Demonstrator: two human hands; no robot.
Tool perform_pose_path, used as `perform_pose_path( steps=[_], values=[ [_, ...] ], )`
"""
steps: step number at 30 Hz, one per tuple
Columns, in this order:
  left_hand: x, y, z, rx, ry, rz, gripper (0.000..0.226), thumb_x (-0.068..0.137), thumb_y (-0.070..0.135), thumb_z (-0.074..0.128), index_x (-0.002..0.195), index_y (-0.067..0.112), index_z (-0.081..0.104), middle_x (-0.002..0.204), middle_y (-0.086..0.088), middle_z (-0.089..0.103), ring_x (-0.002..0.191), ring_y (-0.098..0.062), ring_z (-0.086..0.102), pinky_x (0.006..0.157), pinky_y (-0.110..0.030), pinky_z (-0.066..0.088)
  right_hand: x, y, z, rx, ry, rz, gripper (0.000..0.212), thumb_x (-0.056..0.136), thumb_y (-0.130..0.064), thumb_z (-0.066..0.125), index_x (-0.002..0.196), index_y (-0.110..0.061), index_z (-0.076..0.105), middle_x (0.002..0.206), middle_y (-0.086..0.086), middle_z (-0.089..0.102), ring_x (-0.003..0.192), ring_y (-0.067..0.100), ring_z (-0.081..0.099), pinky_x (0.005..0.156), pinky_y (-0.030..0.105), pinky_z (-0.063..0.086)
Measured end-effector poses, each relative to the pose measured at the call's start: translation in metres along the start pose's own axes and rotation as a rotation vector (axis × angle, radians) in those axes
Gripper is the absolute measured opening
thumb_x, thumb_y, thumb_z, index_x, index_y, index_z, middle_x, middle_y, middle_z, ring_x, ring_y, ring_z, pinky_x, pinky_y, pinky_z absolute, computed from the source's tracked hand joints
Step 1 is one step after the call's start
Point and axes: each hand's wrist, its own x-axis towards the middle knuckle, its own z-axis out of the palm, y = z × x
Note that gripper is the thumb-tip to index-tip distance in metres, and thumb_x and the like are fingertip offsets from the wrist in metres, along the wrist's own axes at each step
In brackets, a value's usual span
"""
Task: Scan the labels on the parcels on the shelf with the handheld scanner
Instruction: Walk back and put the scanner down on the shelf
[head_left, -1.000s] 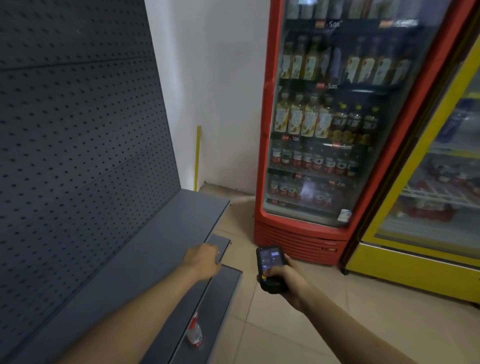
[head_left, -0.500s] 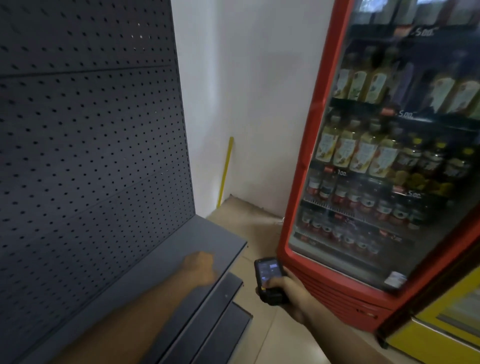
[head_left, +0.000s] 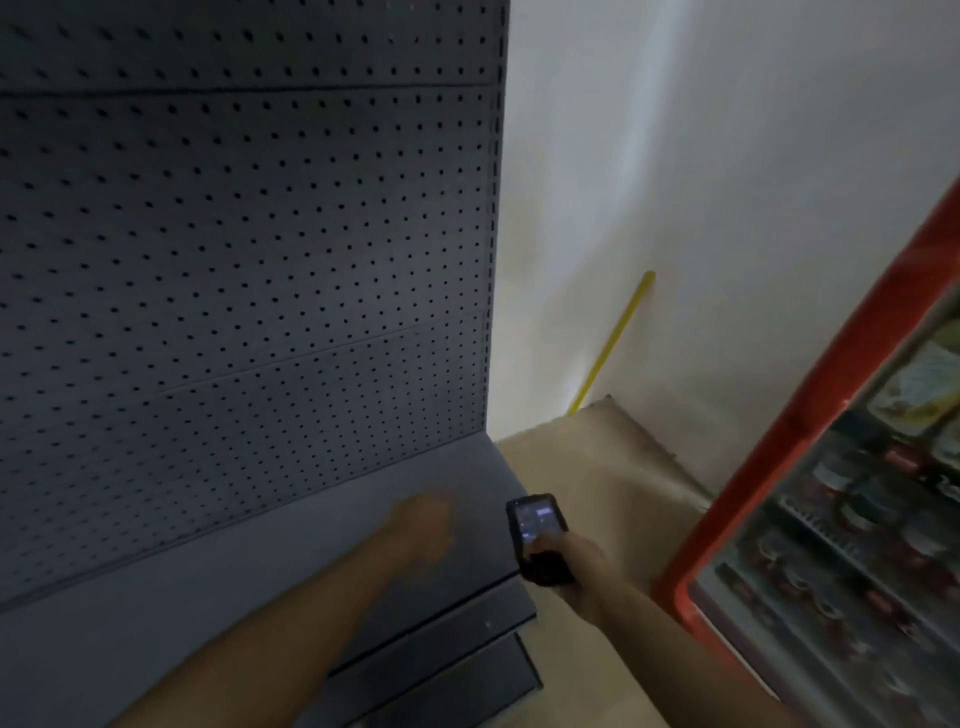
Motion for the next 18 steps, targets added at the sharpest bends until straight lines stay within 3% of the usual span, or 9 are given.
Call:
perform_pose_path(
  steps=[3,9,12,15,18],
  values=[
    [0.011,-0.018,0.001,-0.068,-0.043,-0.063,0.050,0.099,0.033,0.044,0.143,0.011,0.036,0.148,-0.007,0.037,0.134,-0.024,0.038,0.113,-0.032,0.029,0.031,-0.008,0.008,-0.031,-0.004,0.066,0.006,0.080,0.005,0.062,0.075,0.005,0.059,0.067,0.015,0.058,0.058,0.029,0.056,0.056,0.033,0.045],
    [0.042,-0.053,-0.005,-0.107,-0.039,-0.206,0.035,0.095,0.023,0.047,0.126,0.008,0.056,0.131,-0.010,0.056,0.116,-0.023,0.056,0.100,-0.032,0.046,0.082,-0.022,0.028,0.116,-0.065,0.136,0.017,0.088,0.009,0.051,0.074,0.000,0.054,0.060,0.013,0.057,0.058,0.028,0.056,0.056,0.034,0.046],
    [0.055,-0.058,-0.006,-0.113,-0.016,-0.236,0.036,0.091,0.023,0.050,0.123,0.009,0.057,0.128,-0.008,0.056,0.112,-0.023,0.057,0.098,-0.033,0.047,0.107,-0.026,0.030,0.208,-0.125,0.184,0.015,0.089,0.010,0.046,0.092,0.002,0.057,0.083,0.016,0.061,0.071,0.032,0.062,0.060,0.036,0.054],
    [0.065,-0.057,-0.002,-0.112,-0.027,-0.244,0.041,0.092,0.029,0.051,0.127,0.010,0.055,0.132,-0.008,0.054,0.116,-0.024,0.056,0.101,-0.034,0.046,0.131,-0.027,0.030,0.233,-0.116,0.237,0.019,0.090,0.010,0.045,0.106,0.006,0.054,0.093,0.019,0.062,0.077,0.035,0.066,0.054,0.032,0.058],
    [0.074,-0.055,0.003,-0.112,-0.043,-0.253,0.040,0.091,0.032,0.051,0.123,0.009,0.056,0.128,-0.009,0.057,0.112,-0.025,0.058,0.097,-0.035,0.048,0.150,-0.029,0.028,0.211,-0.091,0.265,0.015,0.081,0.012,0.056,0.089,0.000,0.051,0.084,0.017,0.051,0.076,0.035,0.055,0.052,0.035,0.059]
  ],
)
